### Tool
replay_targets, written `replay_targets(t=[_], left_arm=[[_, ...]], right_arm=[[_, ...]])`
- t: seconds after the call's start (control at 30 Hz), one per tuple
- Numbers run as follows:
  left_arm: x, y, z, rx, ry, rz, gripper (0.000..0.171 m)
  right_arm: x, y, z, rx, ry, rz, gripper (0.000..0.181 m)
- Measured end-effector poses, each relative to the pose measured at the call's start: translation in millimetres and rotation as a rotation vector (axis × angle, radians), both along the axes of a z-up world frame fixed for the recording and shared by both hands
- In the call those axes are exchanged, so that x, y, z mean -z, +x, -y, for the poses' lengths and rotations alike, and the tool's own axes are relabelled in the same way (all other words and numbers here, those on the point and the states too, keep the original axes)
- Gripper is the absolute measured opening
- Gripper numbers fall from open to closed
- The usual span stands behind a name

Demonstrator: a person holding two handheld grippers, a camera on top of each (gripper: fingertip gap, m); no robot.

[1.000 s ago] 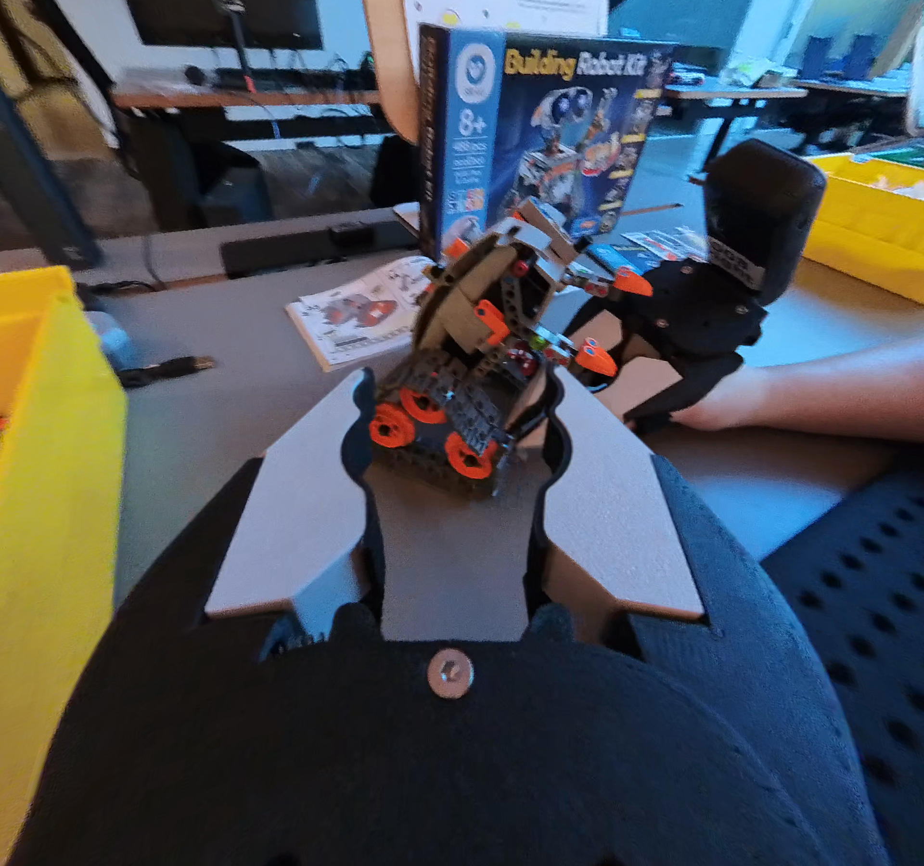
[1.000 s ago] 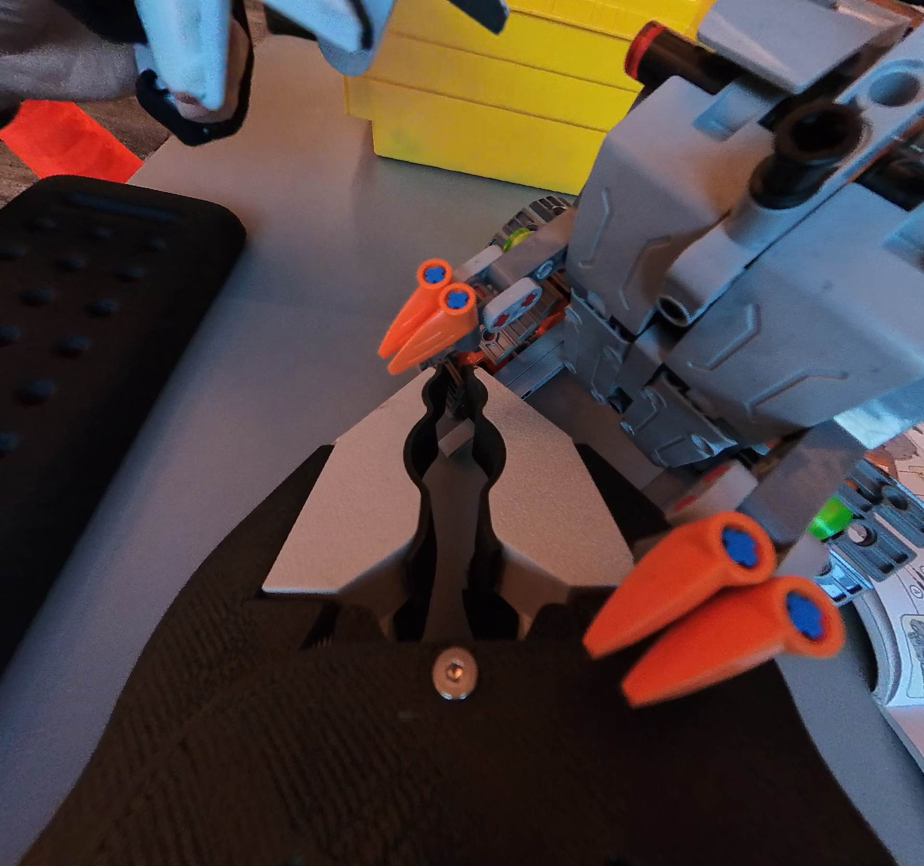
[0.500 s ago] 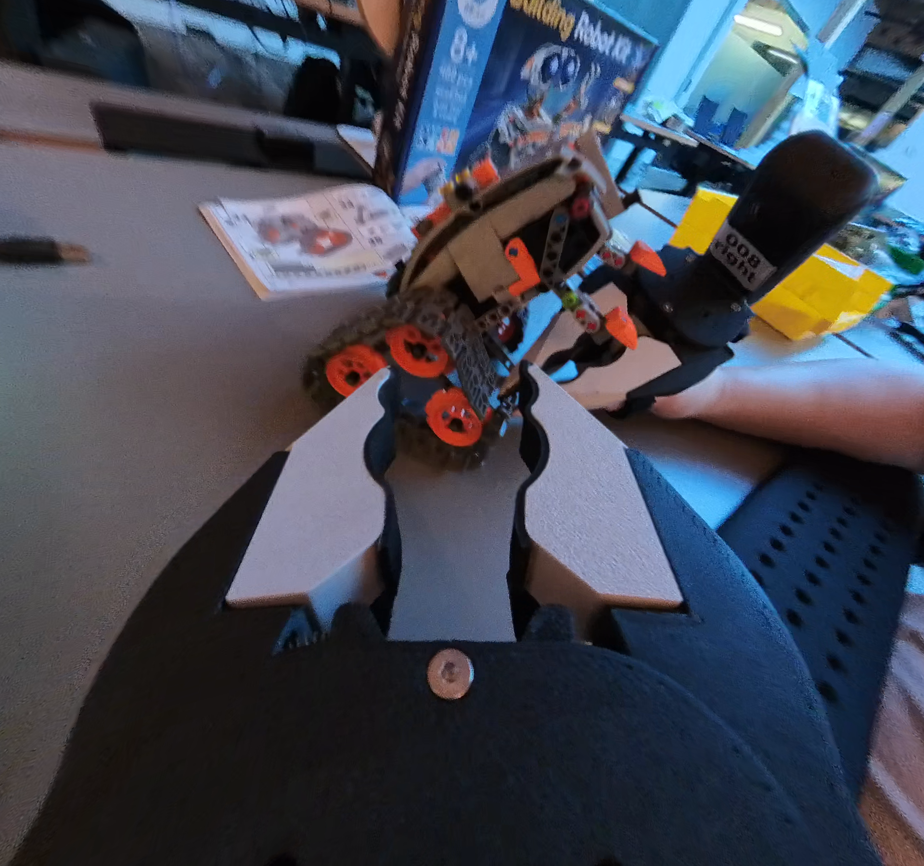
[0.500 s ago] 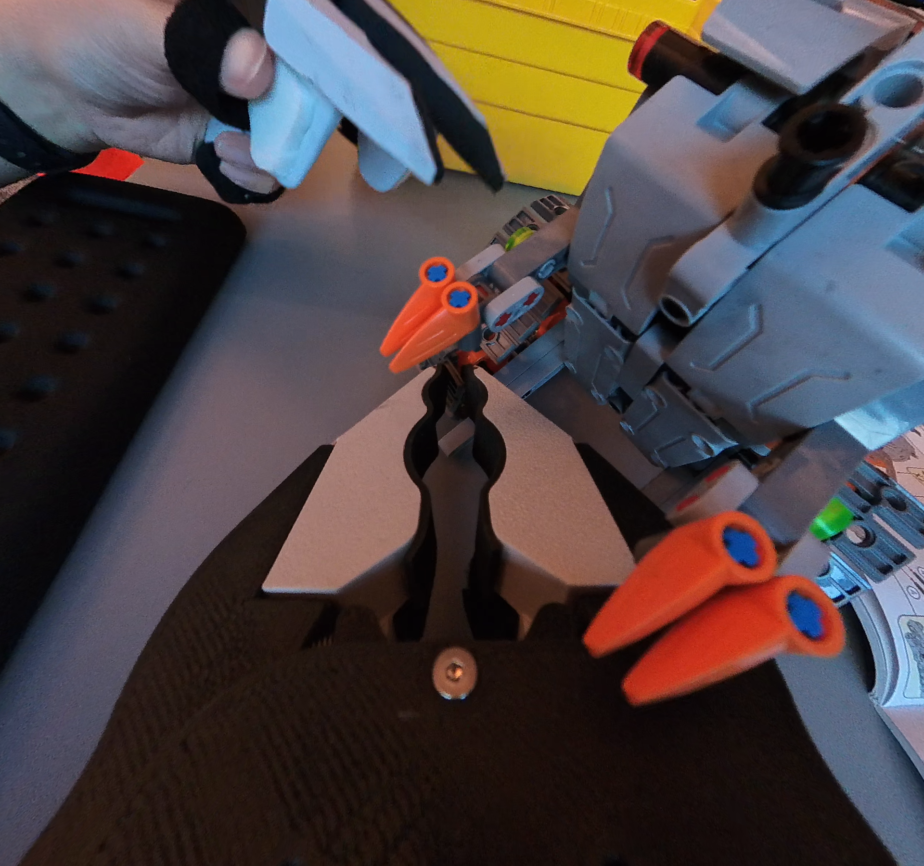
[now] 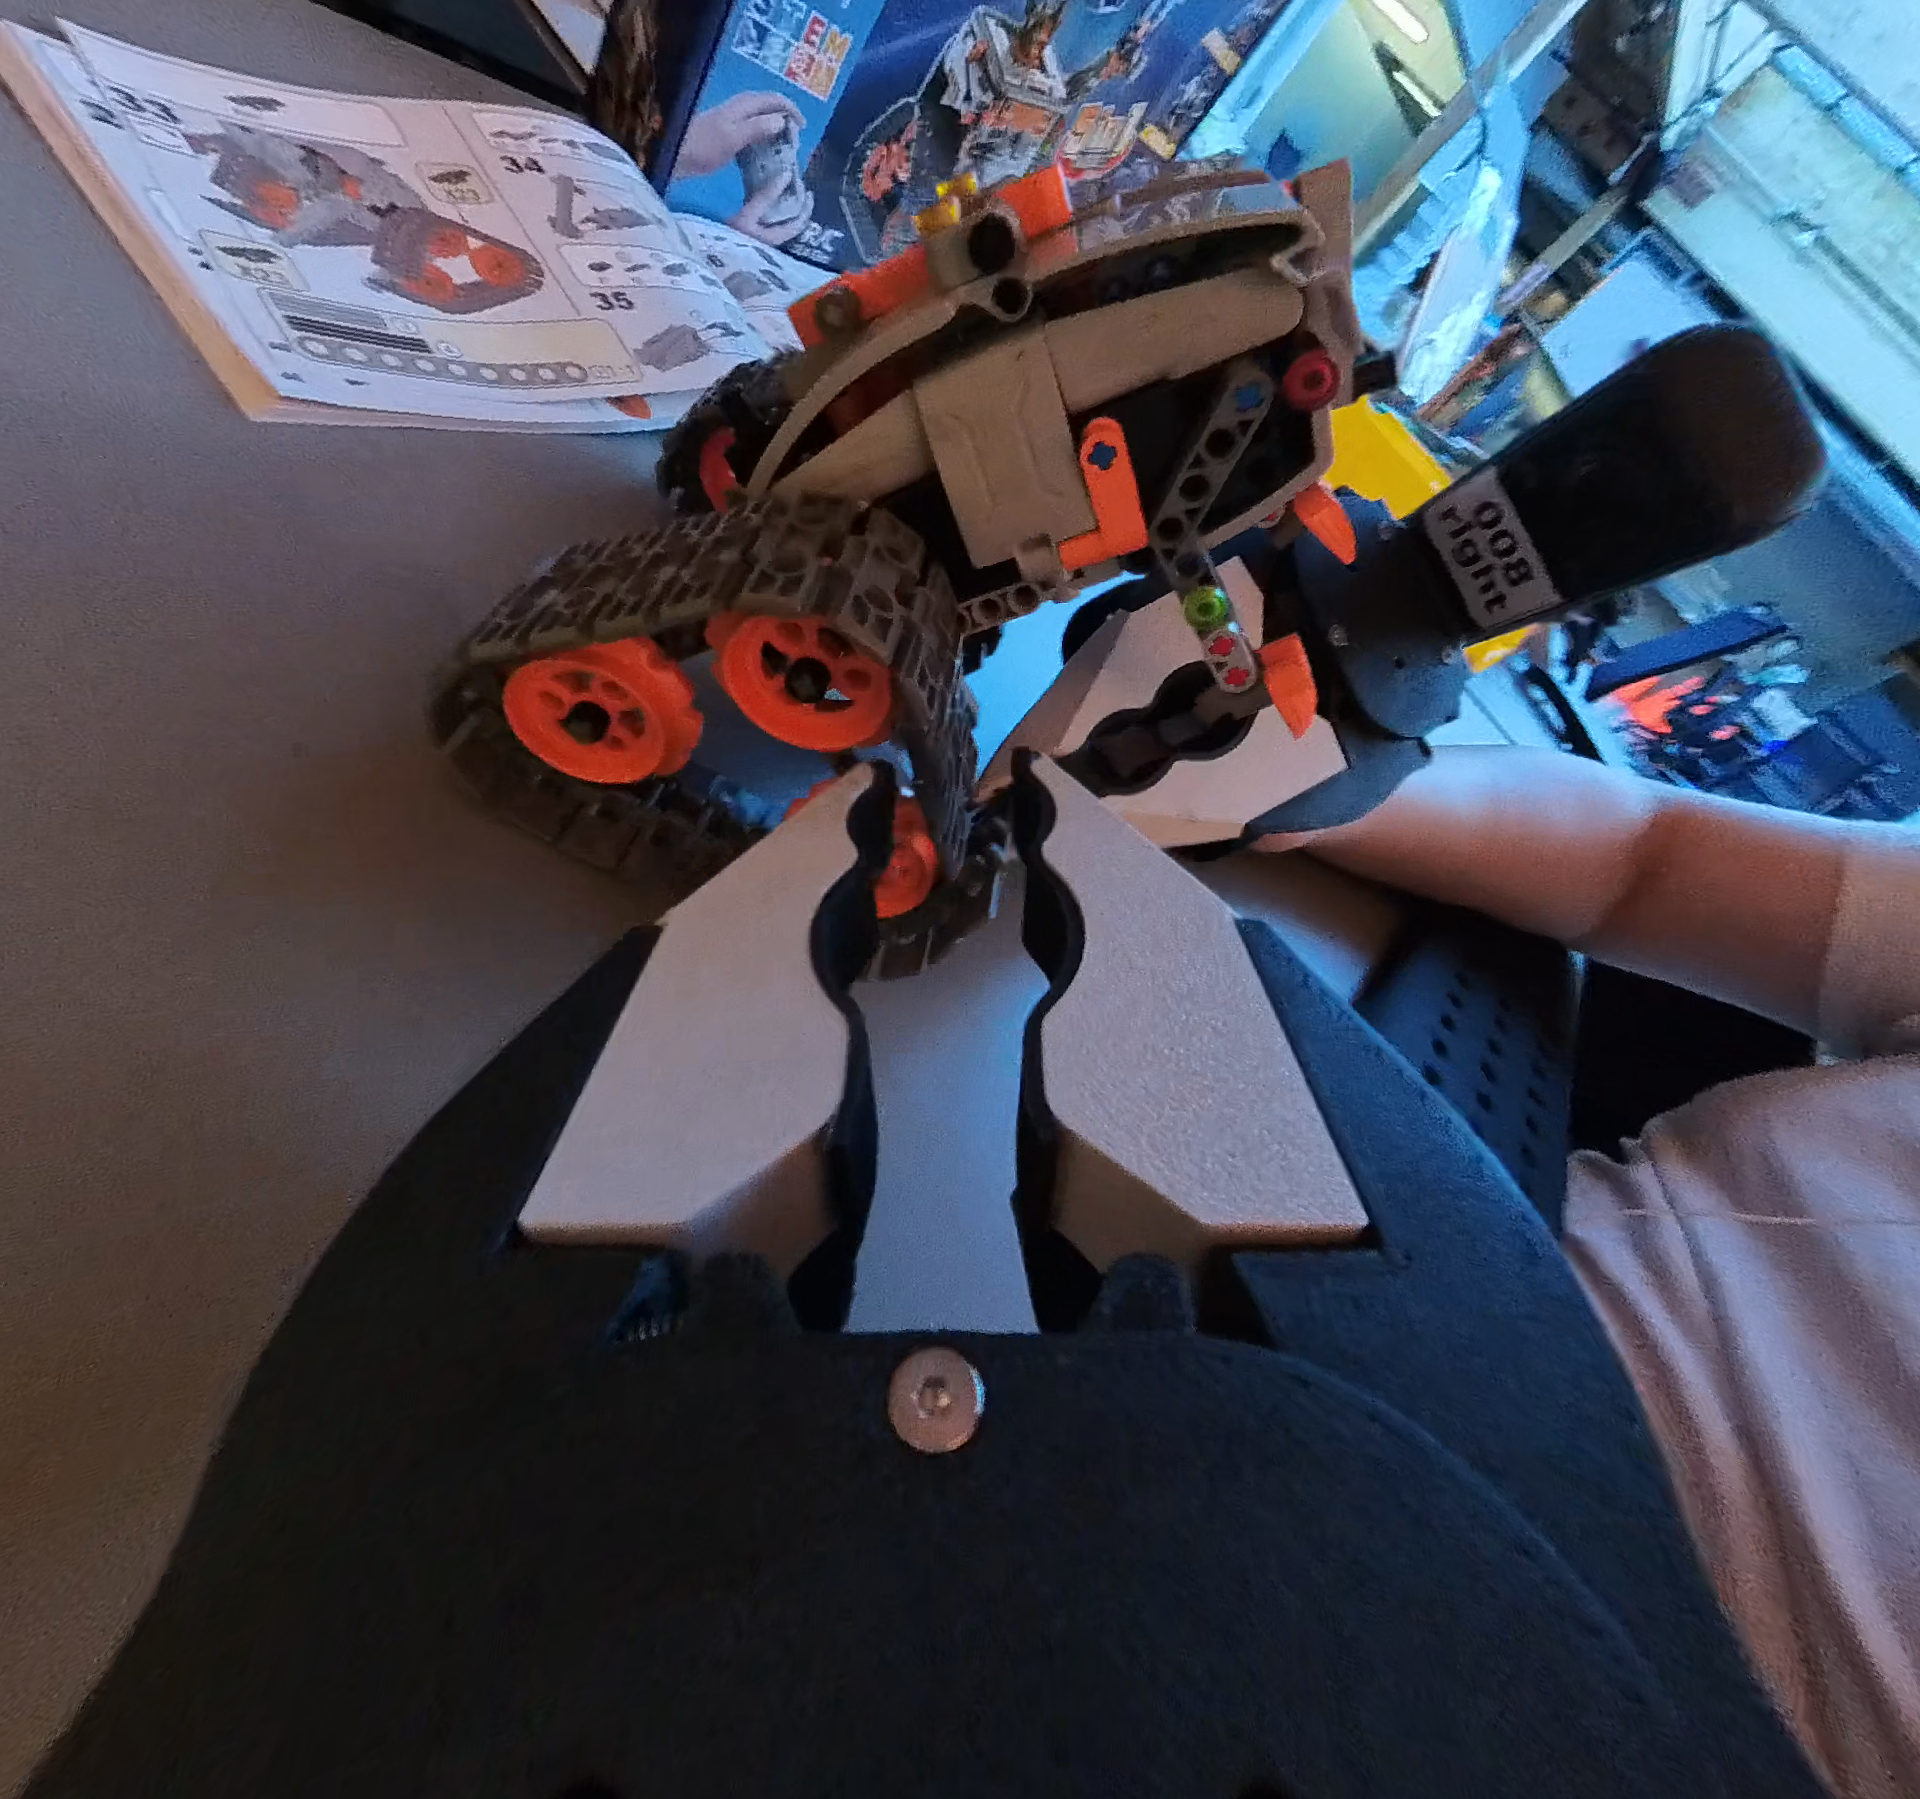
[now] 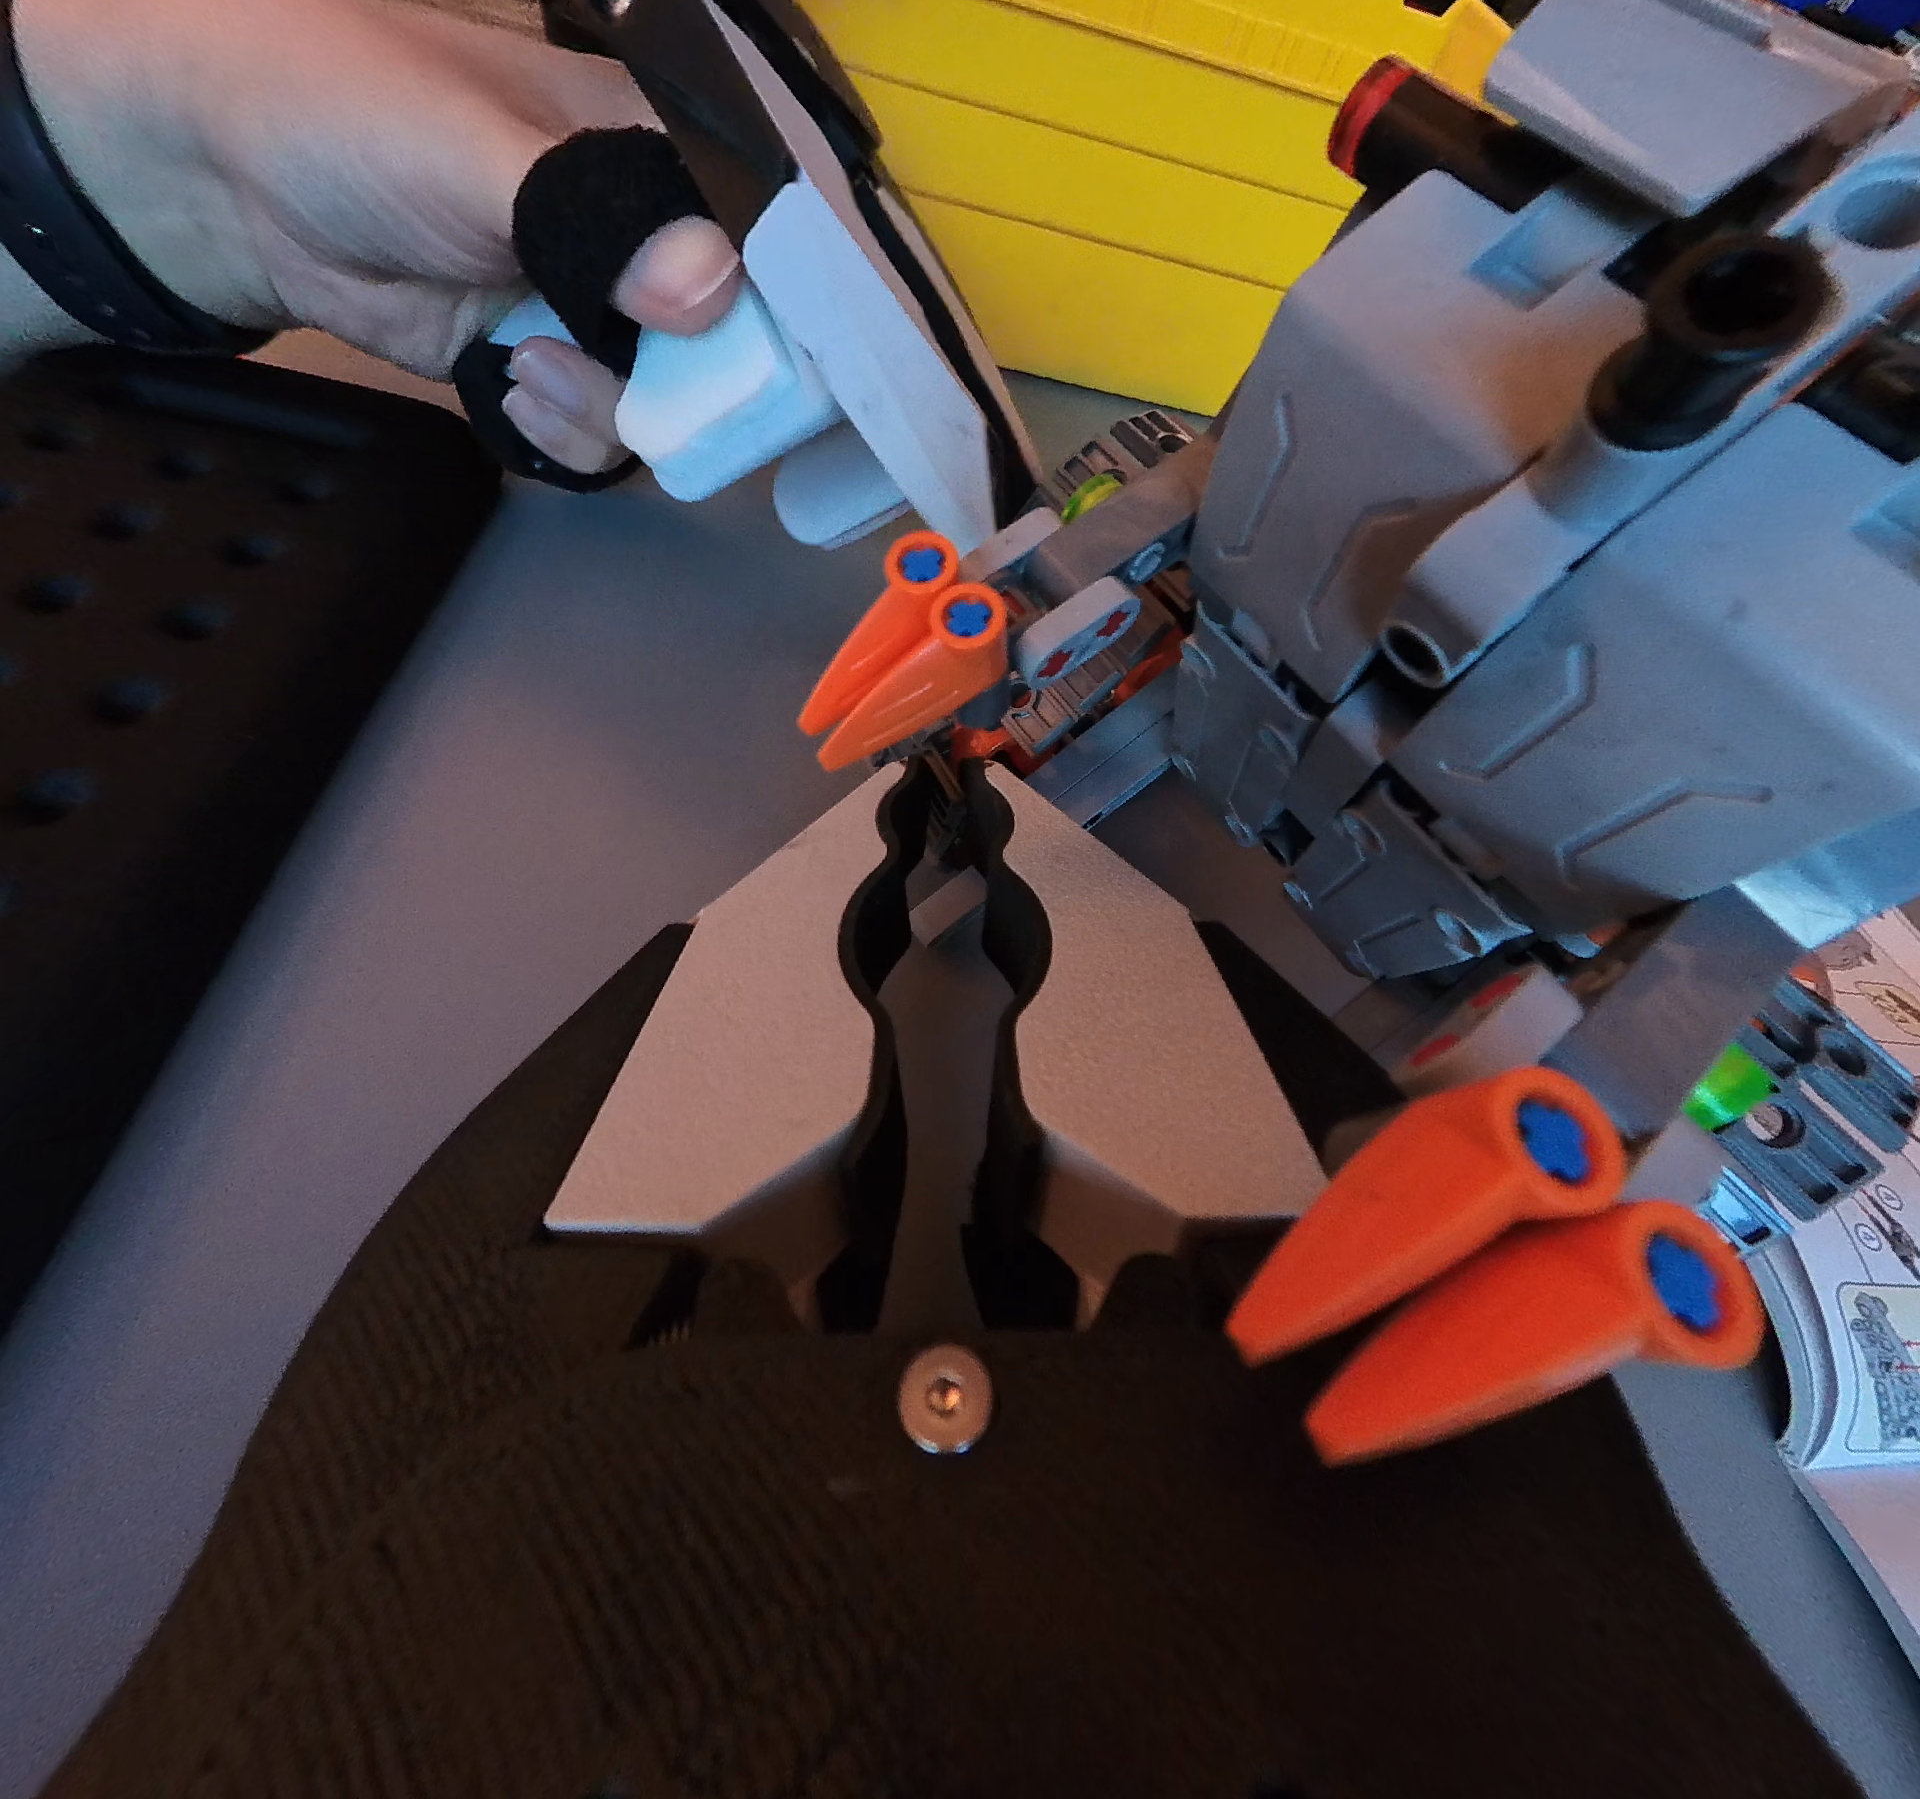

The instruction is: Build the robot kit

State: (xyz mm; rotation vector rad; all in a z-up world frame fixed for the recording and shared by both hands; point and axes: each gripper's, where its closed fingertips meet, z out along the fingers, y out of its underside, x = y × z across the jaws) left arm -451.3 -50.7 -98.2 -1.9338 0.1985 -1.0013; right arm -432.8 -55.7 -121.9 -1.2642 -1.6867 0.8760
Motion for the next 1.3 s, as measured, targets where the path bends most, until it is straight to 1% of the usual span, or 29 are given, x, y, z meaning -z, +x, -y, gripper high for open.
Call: replay_targets(t=[0.1, 0.3, 0.4, 0.6, 0.9, 1.07, 1.3], left_arm=[[4, 9, 2, 0.059, -0.036, 0.035, 0.008], [-3, 3, 0, 0.035, -0.024, 0.121, 0.006], [-1, 5, 2, 0.058, -0.041, 0.134, 0.006], [8, 6, 2, 0.053, -0.033, 0.001, 0.006], [8, 12, 7, 0.122, -0.041, 0.028, 0.006], [9, 12, 13, 0.180, -0.023, -0.011, 0.006], [10, 11, 17, 0.250, 0.001, -0.113, 0.006]], right_arm=[[0, 0, 0, 0.001, 0.008, -0.001, 0.007], [0, 0, 0, 0.002, 0.028, -0.005, 0.007], [0, 0, 0, 0.002, 0.052, -0.010, 0.007], [0, 1, 2, 0.000, 0.088, -0.017, 0.006], [-1, 1, 5, -0.014, 0.019, -0.009, 0.006], [0, 1, 10, -0.048, -0.028, 0.001, 0.006], [0, -1, 13, -0.031, -0.035, 0.003, 0.006]])
